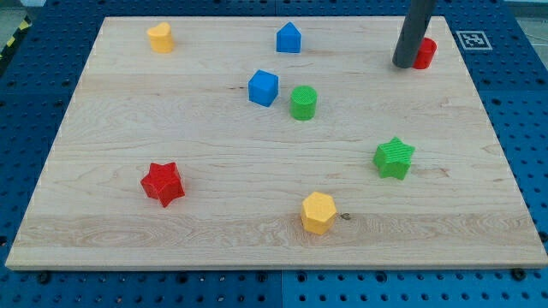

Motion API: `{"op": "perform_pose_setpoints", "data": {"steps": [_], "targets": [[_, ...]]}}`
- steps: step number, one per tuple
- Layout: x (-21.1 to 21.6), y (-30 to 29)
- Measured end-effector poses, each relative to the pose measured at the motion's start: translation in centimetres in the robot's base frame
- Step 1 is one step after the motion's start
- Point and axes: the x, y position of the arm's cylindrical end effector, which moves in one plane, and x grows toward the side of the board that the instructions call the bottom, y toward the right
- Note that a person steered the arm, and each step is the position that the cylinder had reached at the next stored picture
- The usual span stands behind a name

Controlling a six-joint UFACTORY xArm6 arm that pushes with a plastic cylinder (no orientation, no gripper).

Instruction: Adjust the green circle right diagonally towards red star

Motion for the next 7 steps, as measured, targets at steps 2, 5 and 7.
{"op": "perform_pose_setpoints", "data": {"steps": [2,5,7], "targets": [[3.4,3.4],[2.2,3.7],[0.6,3.5]]}}
